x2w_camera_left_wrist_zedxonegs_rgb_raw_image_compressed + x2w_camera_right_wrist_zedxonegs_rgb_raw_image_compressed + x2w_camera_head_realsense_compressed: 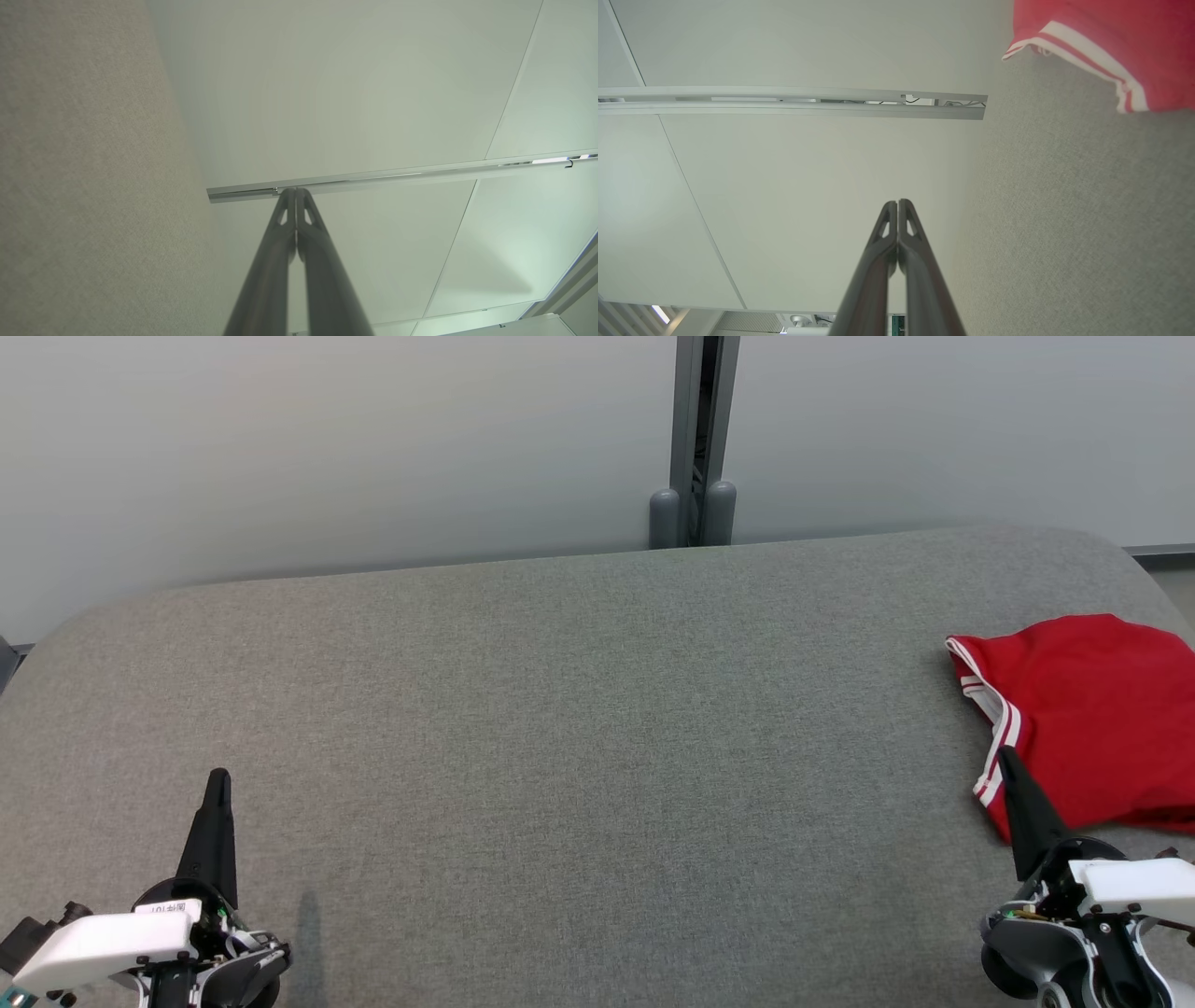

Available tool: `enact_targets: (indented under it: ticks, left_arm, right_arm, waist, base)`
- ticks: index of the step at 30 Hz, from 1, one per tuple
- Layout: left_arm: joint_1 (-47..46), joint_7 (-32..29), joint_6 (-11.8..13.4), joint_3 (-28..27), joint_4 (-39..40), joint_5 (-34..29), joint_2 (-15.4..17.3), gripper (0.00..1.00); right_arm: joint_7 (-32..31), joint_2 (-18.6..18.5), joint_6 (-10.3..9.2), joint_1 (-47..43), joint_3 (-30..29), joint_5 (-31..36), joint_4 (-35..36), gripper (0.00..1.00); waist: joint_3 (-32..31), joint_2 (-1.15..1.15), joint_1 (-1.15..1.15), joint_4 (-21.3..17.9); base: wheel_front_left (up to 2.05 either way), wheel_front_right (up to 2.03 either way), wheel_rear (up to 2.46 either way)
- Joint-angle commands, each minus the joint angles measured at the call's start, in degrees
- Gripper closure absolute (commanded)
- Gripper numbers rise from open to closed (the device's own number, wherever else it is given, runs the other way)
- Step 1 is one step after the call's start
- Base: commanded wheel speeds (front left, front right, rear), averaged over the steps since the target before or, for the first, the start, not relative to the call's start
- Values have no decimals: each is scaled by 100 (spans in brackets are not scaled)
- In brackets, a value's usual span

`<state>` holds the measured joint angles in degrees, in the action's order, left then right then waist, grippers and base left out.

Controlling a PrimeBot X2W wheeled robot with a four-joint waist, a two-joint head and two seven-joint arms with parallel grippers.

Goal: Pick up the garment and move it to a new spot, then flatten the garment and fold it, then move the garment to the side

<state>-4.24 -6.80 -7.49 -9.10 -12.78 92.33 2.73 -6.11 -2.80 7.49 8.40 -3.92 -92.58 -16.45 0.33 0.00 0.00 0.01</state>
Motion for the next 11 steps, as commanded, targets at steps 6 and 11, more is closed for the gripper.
enact_targets:
  ticks: [6,11]
  left_arm:
    - [-104,-12,-18,-22,5,-3,12,100]
    - [-104,-13,-18,-22,5,-3,12,100]
  right_arm:
    - [-33,-21,0,47,-25,22,-9,100]
    - [-33,-21,0,47,-25,22,-9,100]
  waist:
    - [0,0,0,0]
    - [0,0,0,0]
  base:
    - [0,0,0]
    - [0,0,0]
